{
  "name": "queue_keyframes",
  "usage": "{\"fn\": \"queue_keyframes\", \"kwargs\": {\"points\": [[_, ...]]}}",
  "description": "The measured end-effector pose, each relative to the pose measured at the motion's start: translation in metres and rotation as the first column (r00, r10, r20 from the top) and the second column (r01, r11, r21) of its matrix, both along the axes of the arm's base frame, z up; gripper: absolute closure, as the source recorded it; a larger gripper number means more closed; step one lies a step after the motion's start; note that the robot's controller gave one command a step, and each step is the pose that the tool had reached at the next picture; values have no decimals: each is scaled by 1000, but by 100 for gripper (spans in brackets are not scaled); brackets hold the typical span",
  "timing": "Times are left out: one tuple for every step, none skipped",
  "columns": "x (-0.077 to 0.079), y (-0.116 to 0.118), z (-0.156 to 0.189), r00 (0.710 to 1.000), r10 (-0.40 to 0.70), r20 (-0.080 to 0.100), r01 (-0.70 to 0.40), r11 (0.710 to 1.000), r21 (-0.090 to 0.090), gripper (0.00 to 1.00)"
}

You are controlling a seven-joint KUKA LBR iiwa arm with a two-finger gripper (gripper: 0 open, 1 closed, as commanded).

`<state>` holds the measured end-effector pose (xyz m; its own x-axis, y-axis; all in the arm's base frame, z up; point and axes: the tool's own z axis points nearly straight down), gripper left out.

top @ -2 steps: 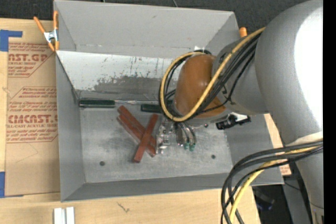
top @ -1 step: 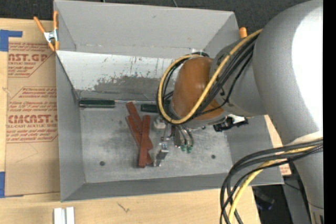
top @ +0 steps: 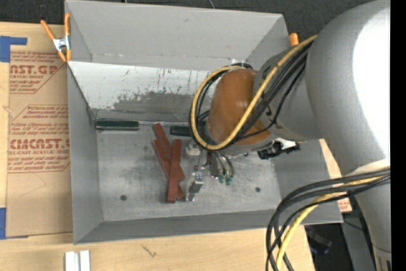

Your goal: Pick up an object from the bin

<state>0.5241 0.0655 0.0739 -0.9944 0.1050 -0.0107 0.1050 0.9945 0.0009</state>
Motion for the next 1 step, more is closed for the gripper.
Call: {"fn": "queue_keyframes", "kwargs": {"points": [[18,72,2,964,-265,6,265,964,7,100]]}}
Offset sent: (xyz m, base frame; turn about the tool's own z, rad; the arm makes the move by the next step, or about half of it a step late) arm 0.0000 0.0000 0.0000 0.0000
